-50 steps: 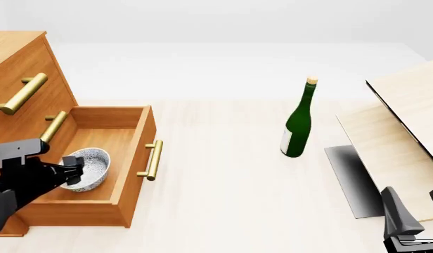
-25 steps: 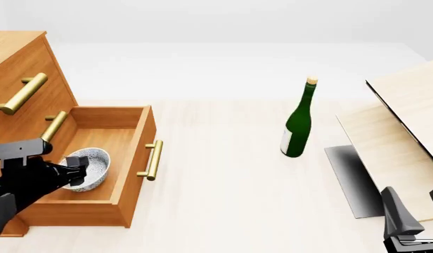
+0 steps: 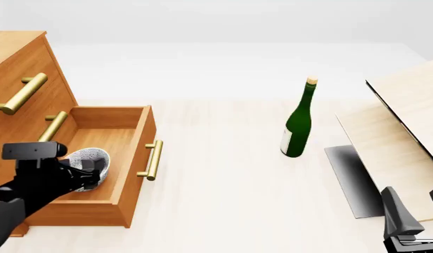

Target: Put the bowl in the bottom drawer of the cabinet and close it.

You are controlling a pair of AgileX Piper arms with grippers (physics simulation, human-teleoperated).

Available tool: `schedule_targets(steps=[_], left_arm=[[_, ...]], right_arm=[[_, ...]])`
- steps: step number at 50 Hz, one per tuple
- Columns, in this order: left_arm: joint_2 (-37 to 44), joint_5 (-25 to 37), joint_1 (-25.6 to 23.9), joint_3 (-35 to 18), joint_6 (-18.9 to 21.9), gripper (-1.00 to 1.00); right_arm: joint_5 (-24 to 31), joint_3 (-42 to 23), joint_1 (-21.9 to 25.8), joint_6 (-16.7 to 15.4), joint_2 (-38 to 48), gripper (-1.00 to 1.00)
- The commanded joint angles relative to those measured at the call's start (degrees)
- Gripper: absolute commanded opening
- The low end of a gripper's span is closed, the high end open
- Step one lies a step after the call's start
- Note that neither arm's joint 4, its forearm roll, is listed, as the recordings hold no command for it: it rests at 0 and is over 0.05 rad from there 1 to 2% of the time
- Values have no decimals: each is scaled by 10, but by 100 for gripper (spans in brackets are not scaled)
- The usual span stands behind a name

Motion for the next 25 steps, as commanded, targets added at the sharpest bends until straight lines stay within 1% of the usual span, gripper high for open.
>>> schedule_targets(steps=[1,3,12,25], left_arm=[[-12,7,-45,-2,-7,100],[-18,10,-58,-2,-10,100],[-33,15,-88,-2,-14,100],[-50,25,-120,-7,-17,100]], right_arm=[[0,0,0,0,-1,100],[0,0,0,0,-1,100],[0,0,0,0,0,100],[0,0,0,0,-1,100]])
